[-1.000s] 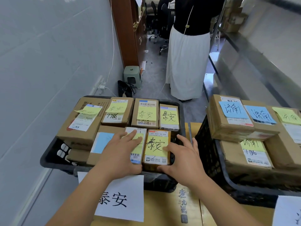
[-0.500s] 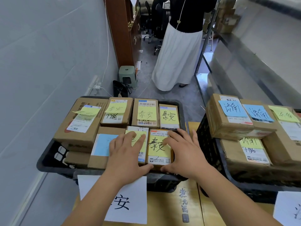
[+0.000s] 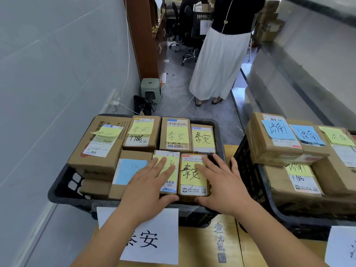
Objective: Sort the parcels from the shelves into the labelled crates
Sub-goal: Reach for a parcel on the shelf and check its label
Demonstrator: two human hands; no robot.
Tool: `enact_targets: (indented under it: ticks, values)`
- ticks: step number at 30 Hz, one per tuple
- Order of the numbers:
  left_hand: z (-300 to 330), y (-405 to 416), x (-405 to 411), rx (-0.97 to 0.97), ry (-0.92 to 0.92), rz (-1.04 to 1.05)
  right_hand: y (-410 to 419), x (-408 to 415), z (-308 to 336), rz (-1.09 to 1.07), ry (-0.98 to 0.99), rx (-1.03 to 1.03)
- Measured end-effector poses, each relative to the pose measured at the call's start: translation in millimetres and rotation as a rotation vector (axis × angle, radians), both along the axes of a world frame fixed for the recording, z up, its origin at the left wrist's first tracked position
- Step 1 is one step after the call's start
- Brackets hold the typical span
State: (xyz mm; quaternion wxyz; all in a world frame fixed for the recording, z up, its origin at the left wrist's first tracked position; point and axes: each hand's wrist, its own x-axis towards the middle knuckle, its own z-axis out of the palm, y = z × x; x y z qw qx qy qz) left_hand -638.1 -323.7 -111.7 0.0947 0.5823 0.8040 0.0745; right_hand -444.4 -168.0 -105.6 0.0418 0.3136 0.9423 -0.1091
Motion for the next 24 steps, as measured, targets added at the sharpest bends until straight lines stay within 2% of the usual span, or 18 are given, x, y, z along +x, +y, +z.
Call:
enact_targets:
  ticks: [10,18,24]
  values:
    - [3.2,1.9,0.0,0.037,-0.018,-0.025,2.4,8.4,8.7,-0.006,0.08,-0.09]
    - [-10.1,-11.0,2.7,0.061,0.187,-0.07,-5.7,15.5,0.8,-0.005,0.114,-0.145]
    - [-2.2,-10.6,2.0,0.088,0.182,-0.101,-7.6,18.1,-4.4,0.005,0.115,-0.162]
